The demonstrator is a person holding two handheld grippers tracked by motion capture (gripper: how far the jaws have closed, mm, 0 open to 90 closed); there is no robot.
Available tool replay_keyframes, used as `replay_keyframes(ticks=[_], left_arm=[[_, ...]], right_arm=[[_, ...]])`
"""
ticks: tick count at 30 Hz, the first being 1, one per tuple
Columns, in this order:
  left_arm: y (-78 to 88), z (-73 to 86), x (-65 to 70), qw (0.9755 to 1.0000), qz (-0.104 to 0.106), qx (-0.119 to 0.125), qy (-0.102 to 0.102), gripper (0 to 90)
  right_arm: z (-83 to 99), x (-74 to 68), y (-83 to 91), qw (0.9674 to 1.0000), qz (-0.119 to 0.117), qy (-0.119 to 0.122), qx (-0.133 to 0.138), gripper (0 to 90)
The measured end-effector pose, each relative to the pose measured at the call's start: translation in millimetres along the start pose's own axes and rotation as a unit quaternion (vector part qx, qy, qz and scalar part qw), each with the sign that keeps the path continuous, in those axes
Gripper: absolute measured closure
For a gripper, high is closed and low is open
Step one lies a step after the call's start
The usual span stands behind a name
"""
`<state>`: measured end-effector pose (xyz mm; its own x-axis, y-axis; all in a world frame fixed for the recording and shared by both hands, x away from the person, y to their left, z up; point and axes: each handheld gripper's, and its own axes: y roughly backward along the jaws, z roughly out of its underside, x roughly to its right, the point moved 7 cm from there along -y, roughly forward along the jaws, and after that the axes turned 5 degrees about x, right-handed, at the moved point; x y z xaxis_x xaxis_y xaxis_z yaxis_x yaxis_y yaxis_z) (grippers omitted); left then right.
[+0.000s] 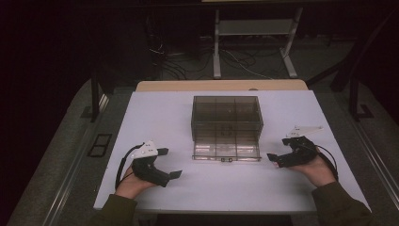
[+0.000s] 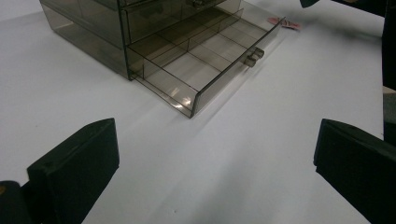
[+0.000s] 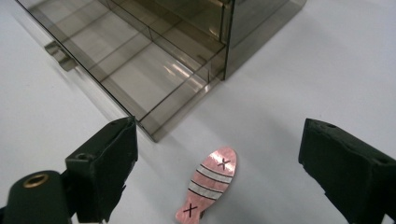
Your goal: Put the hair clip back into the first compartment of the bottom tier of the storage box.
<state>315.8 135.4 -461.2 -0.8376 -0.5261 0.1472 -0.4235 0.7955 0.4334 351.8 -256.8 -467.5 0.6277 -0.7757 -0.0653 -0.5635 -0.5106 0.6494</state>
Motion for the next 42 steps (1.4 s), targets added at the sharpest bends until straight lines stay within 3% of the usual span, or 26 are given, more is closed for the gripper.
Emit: replay_keyframes(ticks=[17,30,42], left_arm=[[-0.1,0.4,-0.2,1.0,0.0,0.001,-0.001,0.0],[0.3,0.3,0.0,1.0,0.0,0.0,-0.002,0.0],[0.4,0.1,0.2,1.0,0.0,0.001,-0.002,0.0]], right_arm=[[9.4,2.6,-4.8,0.9997,0.007,-0.008,-0.022,18.0],[13.9,2.2,-7.9,0.9991,0.009,-0.017,-0.039,36.6],[19.1,-0.1,-12.9,0.9981,0.004,-0.018,-0.06,47.2]])
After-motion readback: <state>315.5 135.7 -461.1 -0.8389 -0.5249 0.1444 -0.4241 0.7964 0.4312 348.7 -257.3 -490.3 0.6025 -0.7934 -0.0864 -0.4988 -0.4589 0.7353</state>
